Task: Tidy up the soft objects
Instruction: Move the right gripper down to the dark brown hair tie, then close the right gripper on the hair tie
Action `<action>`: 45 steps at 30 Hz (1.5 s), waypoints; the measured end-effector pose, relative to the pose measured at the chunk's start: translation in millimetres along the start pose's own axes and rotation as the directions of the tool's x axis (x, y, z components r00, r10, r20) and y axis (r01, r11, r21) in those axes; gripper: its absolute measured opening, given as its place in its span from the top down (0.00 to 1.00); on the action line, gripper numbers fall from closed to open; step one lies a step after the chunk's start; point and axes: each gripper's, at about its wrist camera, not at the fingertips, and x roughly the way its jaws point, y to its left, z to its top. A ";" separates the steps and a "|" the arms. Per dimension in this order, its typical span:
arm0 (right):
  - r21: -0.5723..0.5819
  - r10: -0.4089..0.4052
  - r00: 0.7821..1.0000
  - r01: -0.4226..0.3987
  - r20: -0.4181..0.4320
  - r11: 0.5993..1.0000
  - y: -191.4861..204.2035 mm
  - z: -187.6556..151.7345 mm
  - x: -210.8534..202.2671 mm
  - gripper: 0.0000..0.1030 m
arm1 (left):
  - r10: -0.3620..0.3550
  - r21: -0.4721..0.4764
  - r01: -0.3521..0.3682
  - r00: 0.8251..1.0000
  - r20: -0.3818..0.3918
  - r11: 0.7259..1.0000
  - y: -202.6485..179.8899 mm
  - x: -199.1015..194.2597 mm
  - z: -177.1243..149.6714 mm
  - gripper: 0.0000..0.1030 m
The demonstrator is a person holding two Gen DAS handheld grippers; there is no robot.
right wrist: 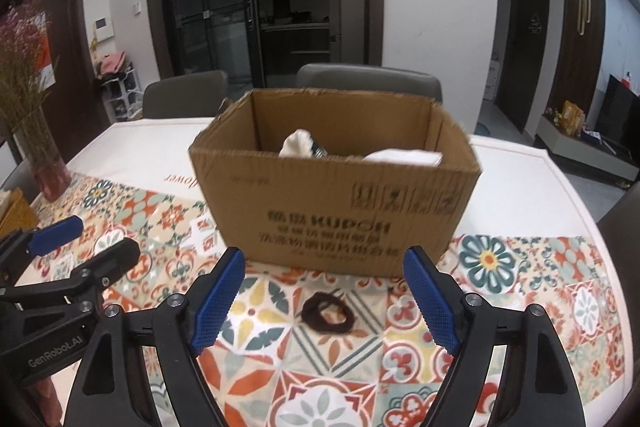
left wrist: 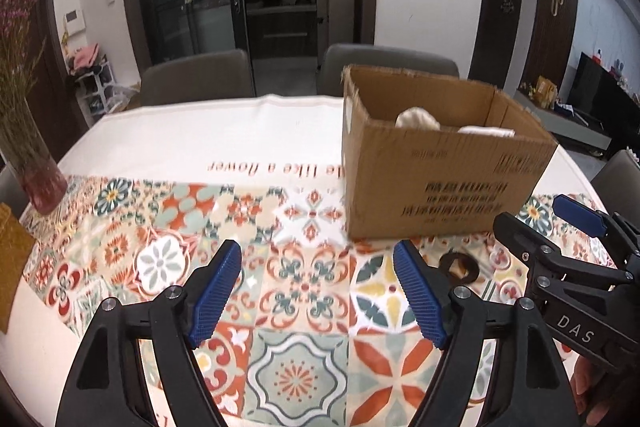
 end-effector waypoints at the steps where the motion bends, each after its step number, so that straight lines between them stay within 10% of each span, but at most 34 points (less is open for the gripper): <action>1: 0.001 0.009 1.000 -0.009 -0.006 1.000 0.7 -4.1 3.2 0.20 | 0.002 -0.005 -0.002 1.000 -0.009 1.000 0.6 2.0 -3.3 0.24; 35: 0.012 -0.010 0.971 0.013 -0.239 1.000 -15.5 -60.8 116.1 0.22 | 0.091 -0.006 -0.094 0.973 -0.214 0.996 -10.2 90.5 -43.3 0.24; 45: -0.008 -0.005 0.972 0.003 -0.237 1.000 -8.0 -50.7 128.8 0.47 | 0.093 -0.020 -0.099 0.973 -0.213 0.995 -8.1 91.6 -40.5 0.24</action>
